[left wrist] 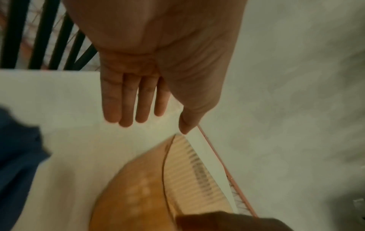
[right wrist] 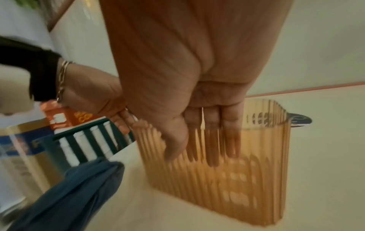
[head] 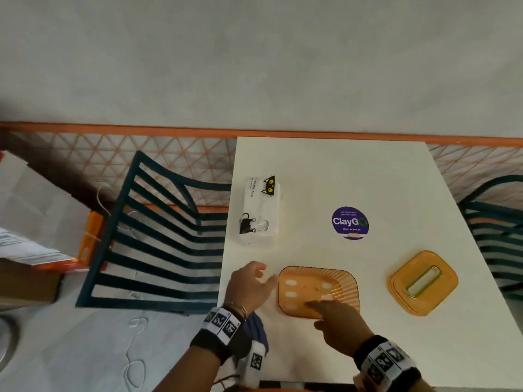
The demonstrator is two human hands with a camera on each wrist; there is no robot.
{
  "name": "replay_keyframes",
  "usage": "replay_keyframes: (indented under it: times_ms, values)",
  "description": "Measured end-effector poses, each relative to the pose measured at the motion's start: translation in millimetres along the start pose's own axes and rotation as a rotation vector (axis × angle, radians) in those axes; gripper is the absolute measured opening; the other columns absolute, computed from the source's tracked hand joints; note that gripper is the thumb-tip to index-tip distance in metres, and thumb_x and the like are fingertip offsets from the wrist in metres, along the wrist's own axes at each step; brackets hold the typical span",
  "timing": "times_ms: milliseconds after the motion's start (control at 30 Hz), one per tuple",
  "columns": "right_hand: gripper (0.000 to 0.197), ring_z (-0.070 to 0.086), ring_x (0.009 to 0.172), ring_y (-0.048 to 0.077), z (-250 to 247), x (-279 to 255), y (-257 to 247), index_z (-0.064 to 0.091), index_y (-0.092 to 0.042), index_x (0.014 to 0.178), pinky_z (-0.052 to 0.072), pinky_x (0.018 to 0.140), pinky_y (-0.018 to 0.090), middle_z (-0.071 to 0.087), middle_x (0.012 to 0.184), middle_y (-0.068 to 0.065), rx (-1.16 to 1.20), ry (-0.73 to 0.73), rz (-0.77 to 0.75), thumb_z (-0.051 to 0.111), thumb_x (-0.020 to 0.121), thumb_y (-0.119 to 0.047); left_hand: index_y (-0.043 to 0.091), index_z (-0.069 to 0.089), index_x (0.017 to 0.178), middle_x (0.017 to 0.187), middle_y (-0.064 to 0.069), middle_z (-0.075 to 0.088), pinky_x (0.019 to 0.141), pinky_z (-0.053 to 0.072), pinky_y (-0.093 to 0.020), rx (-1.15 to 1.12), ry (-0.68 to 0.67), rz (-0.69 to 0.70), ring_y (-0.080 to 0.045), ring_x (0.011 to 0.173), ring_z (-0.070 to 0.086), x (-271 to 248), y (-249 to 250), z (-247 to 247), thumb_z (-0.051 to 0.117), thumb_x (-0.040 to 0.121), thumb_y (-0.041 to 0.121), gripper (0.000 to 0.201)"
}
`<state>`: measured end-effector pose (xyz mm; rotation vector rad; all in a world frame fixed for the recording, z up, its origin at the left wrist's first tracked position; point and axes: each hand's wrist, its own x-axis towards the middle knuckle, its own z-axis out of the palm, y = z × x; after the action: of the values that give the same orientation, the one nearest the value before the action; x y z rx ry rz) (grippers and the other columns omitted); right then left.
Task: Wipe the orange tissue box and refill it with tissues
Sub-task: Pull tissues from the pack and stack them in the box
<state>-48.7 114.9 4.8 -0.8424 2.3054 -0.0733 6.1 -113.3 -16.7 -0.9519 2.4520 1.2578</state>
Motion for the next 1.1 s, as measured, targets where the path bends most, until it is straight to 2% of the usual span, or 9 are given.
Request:
replay_keyframes:
  times_ms: [67,133,233,367,500,633,767,933,1100]
  values:
    - [0.059,0.047,0.137,0.012,-9.6,-2.5,8.7,0.044,-0.039,0.148,0.037,0.111,0.026,0.051,0.149,-0.014,0.094,0.042,0.014,0.067,0.093,-0.038,0.029,0.054,0.135,0.137,0.006,0.057,0.102,0.051,-0.036,0.084,0.164,0.096,-0.014,0.124,0.054,18.6,7.8,-15.6,0.069,0.084,0.054,0.059]
    - [0.055,0.052,0.13,0.006,-22.6,-2.8,17.3,0.053,-0.042,0.139,0.039,0.106,0.021,0.056,0.142,-0.019,0.172,0.096,0.034,0.072,0.087,-0.046,0.027,0.042,0.146,0.153,0.0,0.041,0.114,0.041,-0.044,0.204,0.281,0.168,-0.021,0.141,0.039,45.0,21.6,-29.6,0.071,0.082,0.056,0.076]
    - [0.032,0.064,0.104,-0.003,-44.0,-3.3,29.8,0.071,-0.044,0.116,0.05,0.094,0.019,0.07,0.12,-0.022,0.298,0.206,0.042,0.074,0.085,-0.048,0.026,0.014,0.158,0.168,-0.009,0.007,0.123,0.014,-0.055,0.37,0.265,0.092,-0.034,0.155,0.007,91.0,47.9,-37.6,0.07,0.067,0.077,0.118]
    - [0.022,0.068,0.094,-0.004,-68.3,-9.0,45.3,0.075,-0.042,0.11,0.056,0.093,0.023,0.072,0.111,-0.027,0.394,0.313,0.073,0.074,0.088,-0.043,0.031,-0.017,0.158,0.167,-0.014,-0.022,0.119,0.0,-0.067,0.39,0.149,-0.089,-0.041,0.154,-0.016,143.8,73.1,-26.0,0.065,0.053,0.091,0.146]
    - [0.024,0.067,0.093,-0.007,-82.4,-19.5,65.0,0.072,-0.042,0.113,0.055,0.086,0.014,0.069,0.109,-0.031,0.392,0.331,0.072,0.07,0.09,-0.043,0.03,-0.009,0.159,0.166,-0.018,-0.019,0.117,0.023,-0.068,0.416,0.104,-0.122,-0.044,0.153,-0.005,158.4,86.0,-8.2,0.082,0.07,0.055,0.13]
    - [0.024,0.068,0.094,-0.004,-92.6,-29.2,82.8,0.073,-0.042,0.113,0.058,0.085,0.017,0.071,0.108,-0.029,0.415,0.355,0.072,0.07,0.089,-0.045,0.032,0.0,0.158,0.167,-0.012,-0.011,0.116,0.03,-0.062,0.531,0.112,0.013,-0.04,0.152,0.008,138.3,80.2,5.9,0.078,0.074,0.049,0.116]
    - [0.026,0.065,0.095,-0.005,-102.5,-22.3,84.0,0.07,-0.044,0.116,0.054,0.084,0.013,0.067,0.115,-0.028,0.357,0.311,0.011,0.068,0.091,-0.044,0.04,-0.001,0.159,0.169,-0.001,-0.014,0.123,0.021,-0.054,0.604,0.004,0.211,-0.03,0.156,0.002,105.8,52.1,7.9,0.076,0.075,0.042,0.114]
    - [0.043,0.059,0.114,0.003,-111.0,9.8,58.9,0.058,-0.045,0.132,0.047,0.099,0.021,0.061,0.132,-0.022,0.279,0.289,-0.066,0.07,0.09,-0.045,0.051,-0.011,0.155,0.167,0.006,-0.023,0.127,0.009,-0.051,0.808,-0.123,0.512,-0.022,0.156,-0.012,80.7,20.9,-6.0,0.082,0.072,0.033,0.126]
    - [0.08,0.045,0.137,0.016,-113.3,67.2,35.5,0.031,-0.038,0.154,0.047,0.106,0.03,0.033,0.161,-0.011,0.0,0.232,-0.198,0.073,0.088,-0.019,0.04,-0.023,0.155,0.167,-0.001,-0.024,0.128,0.003,-0.045,0.802,-0.062,0.419,-0.02,0.154,-0.013,55.8,16.4,-28.4,0.093,0.06,0.042,0.15]
